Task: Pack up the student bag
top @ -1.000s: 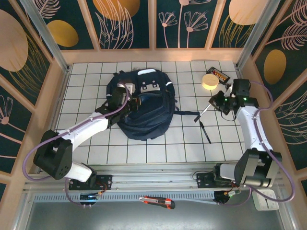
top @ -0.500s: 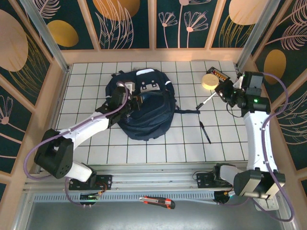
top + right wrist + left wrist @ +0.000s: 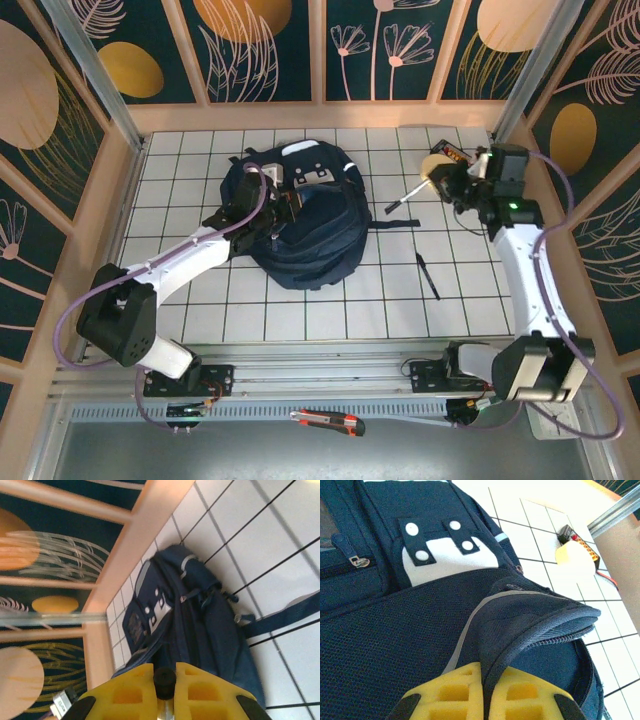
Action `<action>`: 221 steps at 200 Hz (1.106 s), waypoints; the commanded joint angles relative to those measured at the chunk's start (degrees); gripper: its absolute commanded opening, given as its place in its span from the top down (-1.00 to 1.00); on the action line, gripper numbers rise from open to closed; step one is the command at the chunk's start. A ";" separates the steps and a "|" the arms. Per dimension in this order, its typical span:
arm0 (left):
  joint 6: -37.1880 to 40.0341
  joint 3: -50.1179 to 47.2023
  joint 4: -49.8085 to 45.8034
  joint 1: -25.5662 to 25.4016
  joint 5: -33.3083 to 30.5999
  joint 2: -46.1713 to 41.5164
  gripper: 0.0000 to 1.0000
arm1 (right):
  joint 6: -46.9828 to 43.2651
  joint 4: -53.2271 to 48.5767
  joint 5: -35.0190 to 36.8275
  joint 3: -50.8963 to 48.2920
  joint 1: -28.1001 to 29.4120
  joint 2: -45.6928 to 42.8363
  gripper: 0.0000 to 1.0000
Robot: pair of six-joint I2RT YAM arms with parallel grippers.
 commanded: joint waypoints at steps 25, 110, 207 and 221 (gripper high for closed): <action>-8.67 1.26 10.92 0.23 -0.07 -3.10 1.00 | 5.48 11.82 1.78 1.63 9.56 9.46 1.00; -9.77 0.71 14.11 0.25 0.87 -3.53 1.00 | 9.22 18.75 5.75 10.15 20.39 27.74 1.00; -8.92 1.72 16.50 0.26 2.66 -1.88 1.00 | 14.70 20.78 5.34 16.96 27.21 38.69 0.91; -8.67 1.79 16.43 0.23 2.00 -1.92 1.00 | 14.43 19.06 6.43 17.53 27.94 38.45 0.89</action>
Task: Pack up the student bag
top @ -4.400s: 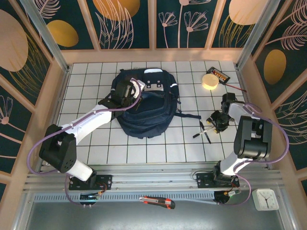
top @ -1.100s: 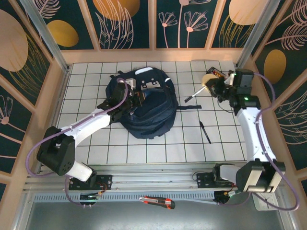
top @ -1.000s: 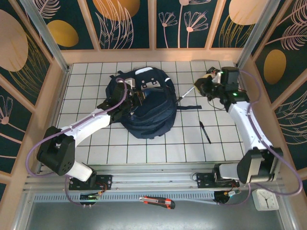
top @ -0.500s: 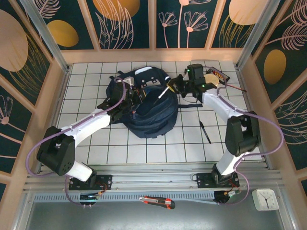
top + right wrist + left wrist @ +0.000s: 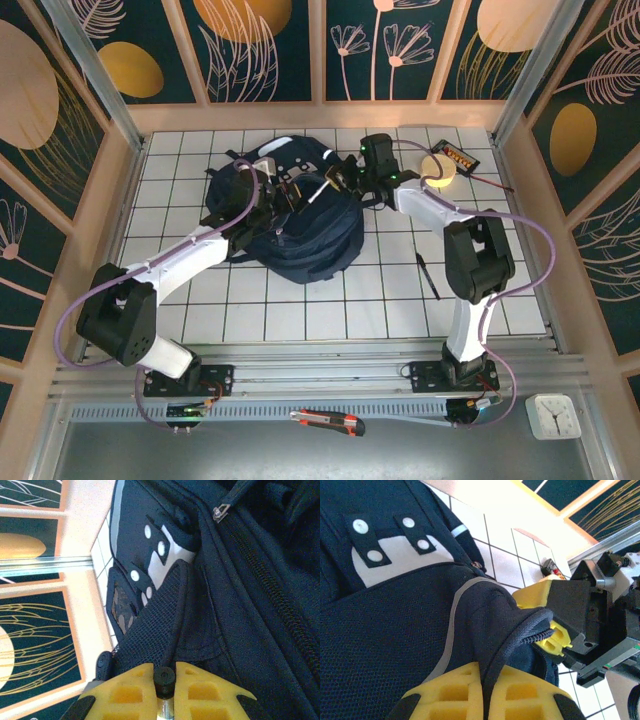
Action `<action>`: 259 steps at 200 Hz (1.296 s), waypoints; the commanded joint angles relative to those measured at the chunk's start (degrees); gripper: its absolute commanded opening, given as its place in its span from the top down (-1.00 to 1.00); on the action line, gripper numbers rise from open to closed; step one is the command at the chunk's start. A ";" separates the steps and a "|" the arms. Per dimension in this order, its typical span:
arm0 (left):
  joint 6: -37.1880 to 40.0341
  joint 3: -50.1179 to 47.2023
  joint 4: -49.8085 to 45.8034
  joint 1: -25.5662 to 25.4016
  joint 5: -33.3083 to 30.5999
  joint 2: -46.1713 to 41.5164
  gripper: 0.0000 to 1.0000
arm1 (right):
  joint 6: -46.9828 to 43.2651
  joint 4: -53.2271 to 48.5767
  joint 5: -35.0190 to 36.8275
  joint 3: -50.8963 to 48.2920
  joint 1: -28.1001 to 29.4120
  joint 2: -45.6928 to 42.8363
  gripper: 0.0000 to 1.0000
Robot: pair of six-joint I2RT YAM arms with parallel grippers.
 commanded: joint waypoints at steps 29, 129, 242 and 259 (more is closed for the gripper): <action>-0.80 2.59 10.61 -0.74 0.07 -1.28 1.00 | 1.95 -4.62 2.71 2.55 4.11 0.30 0.87; -1.64 7.28 3.79 -0.77 -2.88 1.79 1.00 | 5.11 -9.72 7.73 1.05 6.55 -4.08 0.86; -3.24 5.97 3.74 -0.69 -1.49 1.74 1.00 | -5.45 -20.19 22.23 -0.25 6.42 -16.15 0.91; -3.64 5.70 4.18 -0.75 -1.44 1.72 1.00 | -5.75 -21.11 22.85 -1.76 6.07 -18.24 0.92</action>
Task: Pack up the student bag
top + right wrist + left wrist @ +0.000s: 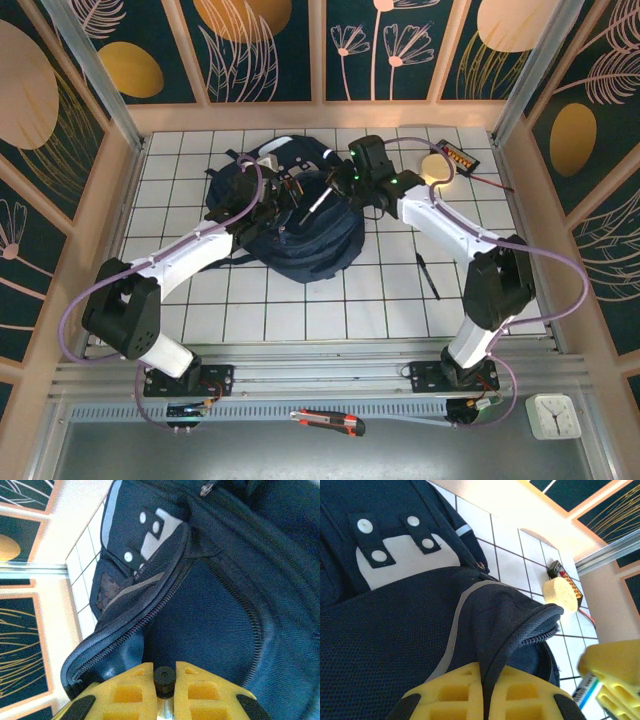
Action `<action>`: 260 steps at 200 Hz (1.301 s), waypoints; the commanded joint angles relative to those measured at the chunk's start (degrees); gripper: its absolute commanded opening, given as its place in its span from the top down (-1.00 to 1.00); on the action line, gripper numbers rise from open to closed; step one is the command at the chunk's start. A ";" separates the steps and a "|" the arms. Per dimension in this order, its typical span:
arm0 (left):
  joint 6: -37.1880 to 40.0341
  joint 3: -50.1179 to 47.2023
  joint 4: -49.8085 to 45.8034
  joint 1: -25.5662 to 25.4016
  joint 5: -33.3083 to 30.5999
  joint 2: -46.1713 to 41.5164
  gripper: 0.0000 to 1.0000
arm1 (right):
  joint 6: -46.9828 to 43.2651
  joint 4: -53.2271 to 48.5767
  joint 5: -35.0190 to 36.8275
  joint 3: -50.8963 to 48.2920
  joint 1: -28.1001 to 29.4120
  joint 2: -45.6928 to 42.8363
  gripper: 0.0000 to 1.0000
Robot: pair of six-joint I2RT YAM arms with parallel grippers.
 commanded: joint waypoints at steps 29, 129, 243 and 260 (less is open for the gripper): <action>-2.64 1.96 8.49 -0.11 1.38 -0.71 1.00 | -1.02 -0.77 -0.28 -7.02 -1.58 -6.25 0.92; -3.22 -2.01 13.50 -0.07 4.61 -3.40 1.00 | 6.02 10.36 -7.18 -5.52 -0.94 1.75 0.95; -2.59 -1.57 14.64 -0.07 5.49 -4.53 1.00 | 12.65 16.08 -9.79 -6.88 -0.81 3.66 0.90; -2.89 -0.80 15.21 -0.08 5.85 -4.05 1.00 | 13.80 17.44 -10.90 -6.78 -0.66 4.91 0.74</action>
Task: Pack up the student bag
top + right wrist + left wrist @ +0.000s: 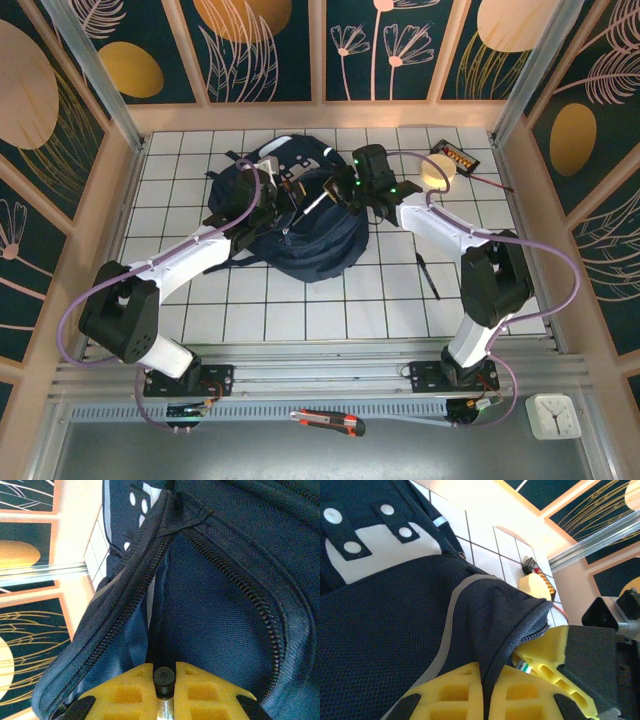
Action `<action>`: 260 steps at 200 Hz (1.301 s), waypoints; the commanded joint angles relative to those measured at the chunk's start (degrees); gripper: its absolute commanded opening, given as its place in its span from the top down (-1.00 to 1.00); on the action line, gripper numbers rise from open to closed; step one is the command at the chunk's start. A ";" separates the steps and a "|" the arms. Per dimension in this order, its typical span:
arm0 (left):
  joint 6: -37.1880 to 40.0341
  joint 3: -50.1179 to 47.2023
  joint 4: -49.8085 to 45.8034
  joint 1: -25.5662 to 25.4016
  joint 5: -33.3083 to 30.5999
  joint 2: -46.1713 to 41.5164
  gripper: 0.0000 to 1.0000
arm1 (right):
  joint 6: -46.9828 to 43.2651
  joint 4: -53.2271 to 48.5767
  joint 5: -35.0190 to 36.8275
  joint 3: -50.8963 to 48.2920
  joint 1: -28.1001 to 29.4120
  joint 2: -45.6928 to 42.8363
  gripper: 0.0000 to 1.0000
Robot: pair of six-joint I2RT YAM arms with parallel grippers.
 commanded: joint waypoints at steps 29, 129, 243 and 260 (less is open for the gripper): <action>-1.44 3.32 9.12 -0.07 1.44 -2.14 1.00 | 2.45 2.90 -2.85 2.94 0.75 3.89 0.32; -0.53 3.03 10.76 -0.01 1.29 -0.69 1.00 | -10.54 -0.46 -4.21 3.45 -3.31 -4.15 -0.13; 4.61 -1.16 9.84 0.16 1.60 -2.95 1.00 | -45.33 -51.14 7.21 -10.48 -25.81 -22.19 -0.29; 5.12 -1.26 9.68 0.18 1.57 -3.14 1.00 | -45.33 -49.28 7.91 -15.96 -25.97 -22.62 -0.30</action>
